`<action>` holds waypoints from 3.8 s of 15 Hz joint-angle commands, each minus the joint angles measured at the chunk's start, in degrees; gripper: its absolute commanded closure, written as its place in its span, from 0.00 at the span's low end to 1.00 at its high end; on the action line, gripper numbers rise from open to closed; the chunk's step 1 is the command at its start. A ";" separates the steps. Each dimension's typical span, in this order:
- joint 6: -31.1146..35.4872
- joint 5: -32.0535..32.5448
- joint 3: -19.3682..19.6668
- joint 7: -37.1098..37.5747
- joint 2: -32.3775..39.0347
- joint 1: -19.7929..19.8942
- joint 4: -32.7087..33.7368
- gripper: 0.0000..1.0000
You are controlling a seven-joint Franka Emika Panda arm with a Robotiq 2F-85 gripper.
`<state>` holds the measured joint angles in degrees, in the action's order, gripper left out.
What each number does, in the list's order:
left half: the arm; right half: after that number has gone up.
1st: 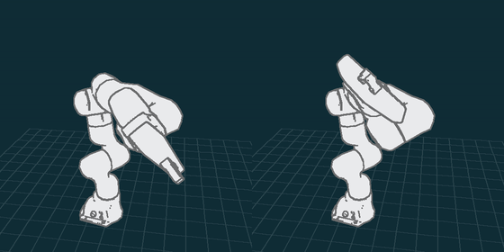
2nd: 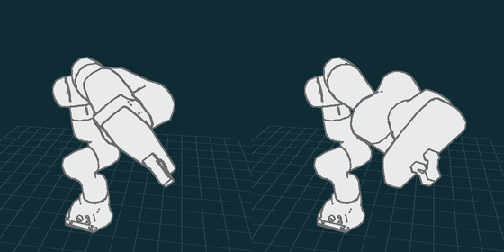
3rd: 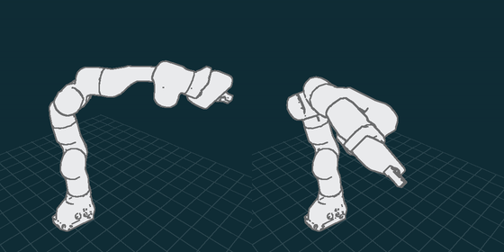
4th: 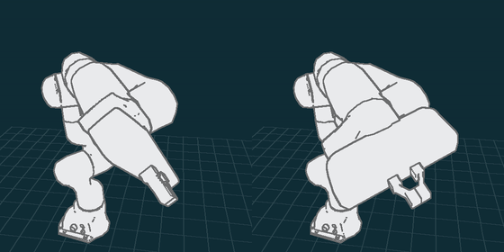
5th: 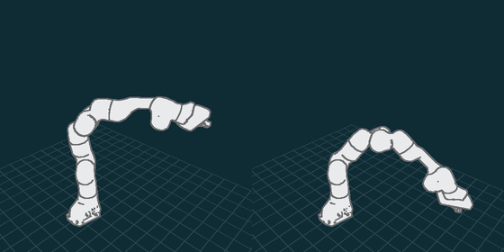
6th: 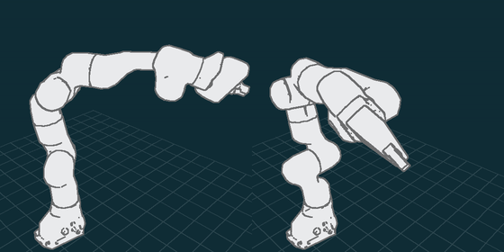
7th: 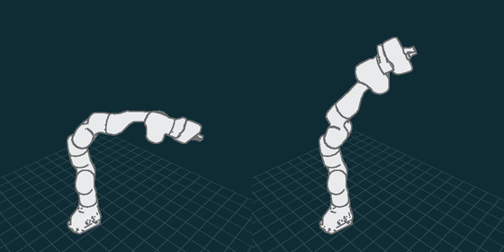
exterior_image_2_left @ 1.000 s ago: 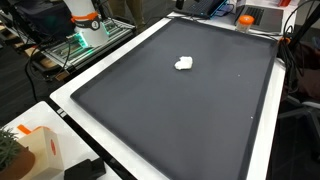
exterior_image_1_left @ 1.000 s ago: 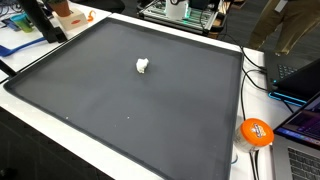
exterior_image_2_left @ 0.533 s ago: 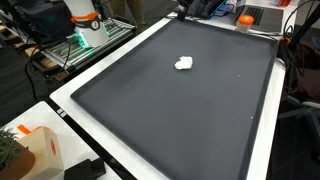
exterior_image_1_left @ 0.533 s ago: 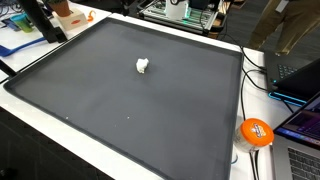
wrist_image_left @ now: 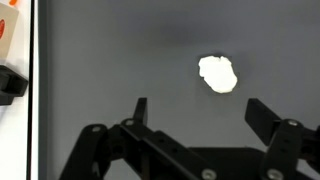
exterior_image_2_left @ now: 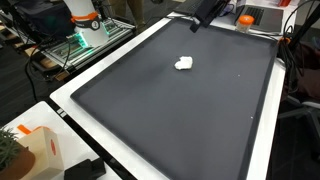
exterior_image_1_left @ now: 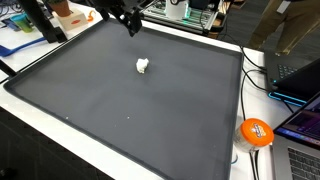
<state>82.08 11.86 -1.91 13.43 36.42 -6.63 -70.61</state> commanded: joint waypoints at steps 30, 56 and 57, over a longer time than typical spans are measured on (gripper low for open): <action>-11.50 -12.53 0.12 4.21 29.65 0.92 32.57 0.00; 8.11 -7.98 0.28 0.80 6.42 0.31 -0.97 0.00; 9.13 -8.22 0.23 1.06 4.99 0.32 -3.50 0.00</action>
<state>87.04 3.81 -1.26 14.83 48.13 -6.64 -62.75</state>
